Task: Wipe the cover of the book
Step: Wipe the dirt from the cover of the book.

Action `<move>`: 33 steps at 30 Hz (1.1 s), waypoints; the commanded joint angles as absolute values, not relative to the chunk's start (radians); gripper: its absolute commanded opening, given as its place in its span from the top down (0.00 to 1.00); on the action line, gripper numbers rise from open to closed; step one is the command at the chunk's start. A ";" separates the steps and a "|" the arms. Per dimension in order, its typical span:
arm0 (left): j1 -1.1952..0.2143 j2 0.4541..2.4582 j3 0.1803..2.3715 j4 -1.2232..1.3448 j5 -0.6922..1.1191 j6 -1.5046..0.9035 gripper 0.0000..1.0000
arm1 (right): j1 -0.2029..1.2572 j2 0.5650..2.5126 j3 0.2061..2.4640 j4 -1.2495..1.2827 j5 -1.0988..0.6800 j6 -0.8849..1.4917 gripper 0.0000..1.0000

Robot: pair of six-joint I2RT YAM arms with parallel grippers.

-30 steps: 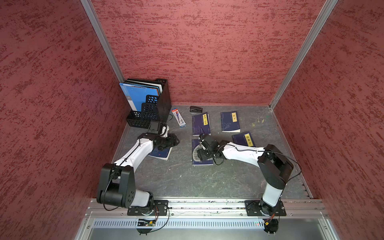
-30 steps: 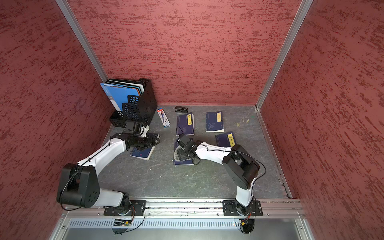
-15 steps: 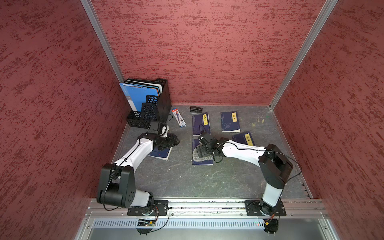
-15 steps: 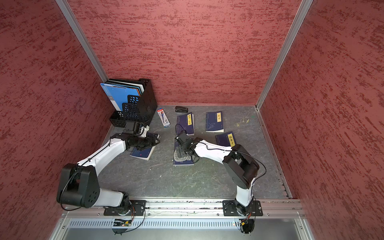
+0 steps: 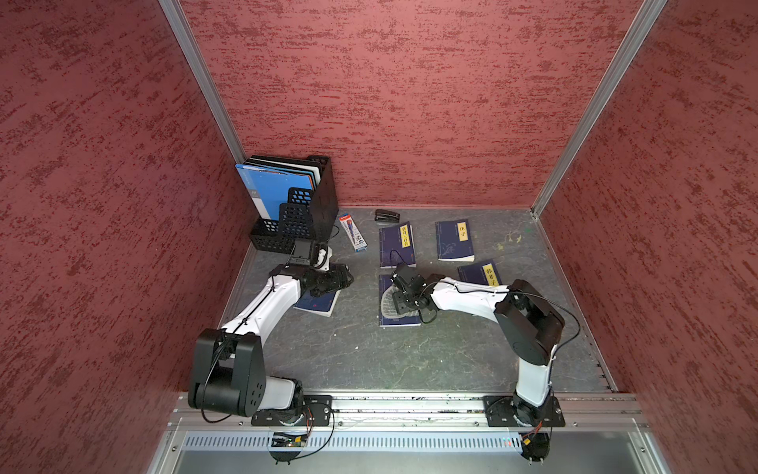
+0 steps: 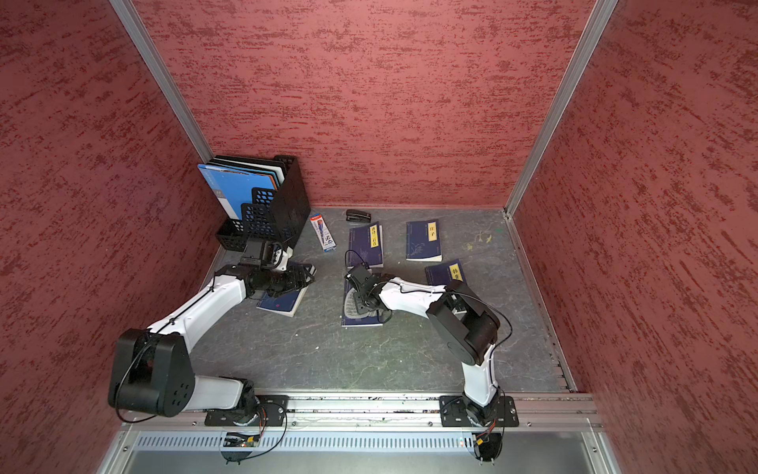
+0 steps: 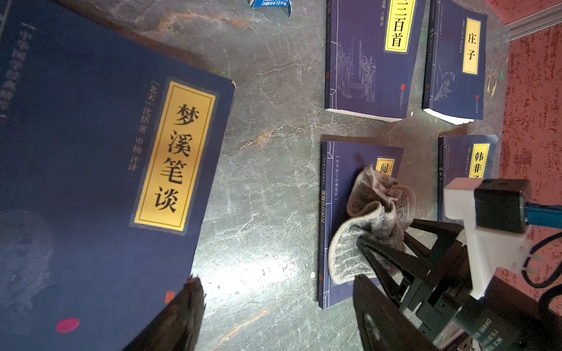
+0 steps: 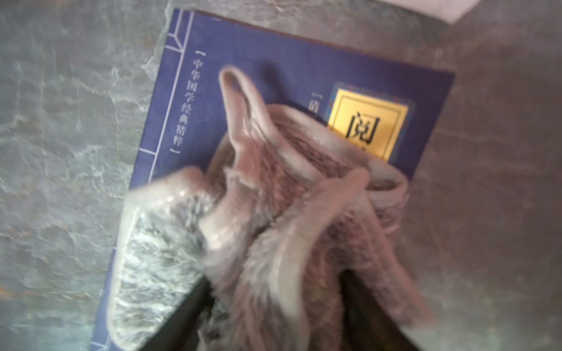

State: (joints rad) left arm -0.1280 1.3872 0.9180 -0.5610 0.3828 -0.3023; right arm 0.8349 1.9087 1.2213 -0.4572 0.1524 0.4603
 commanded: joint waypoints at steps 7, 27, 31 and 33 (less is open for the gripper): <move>-0.117 1.377 0.908 -0.554 0.377 -0.300 0.22 | 0.824 1.936 1.223 -0.455 0.196 0.439 0.80; -0.108 1.323 0.909 -0.545 0.362 -0.299 0.18 | 0.700 1.899 1.122 -0.279 -0.074 0.325 0.91; -0.102 1.329 0.913 -0.538 0.358 -0.295 0.15 | 0.754 1.793 0.988 -0.275 -0.112 0.379 0.91; -0.098 1.334 0.914 -0.535 0.355 -0.293 0.14 | 0.777 1.757 0.940 -0.281 -0.117 0.407 0.91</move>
State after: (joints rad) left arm -0.1104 1.3388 0.9157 -0.5594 0.3668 -0.3016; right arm 0.7418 1.7866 1.0023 -0.2337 -0.0582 0.3553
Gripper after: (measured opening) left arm 0.856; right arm 0.094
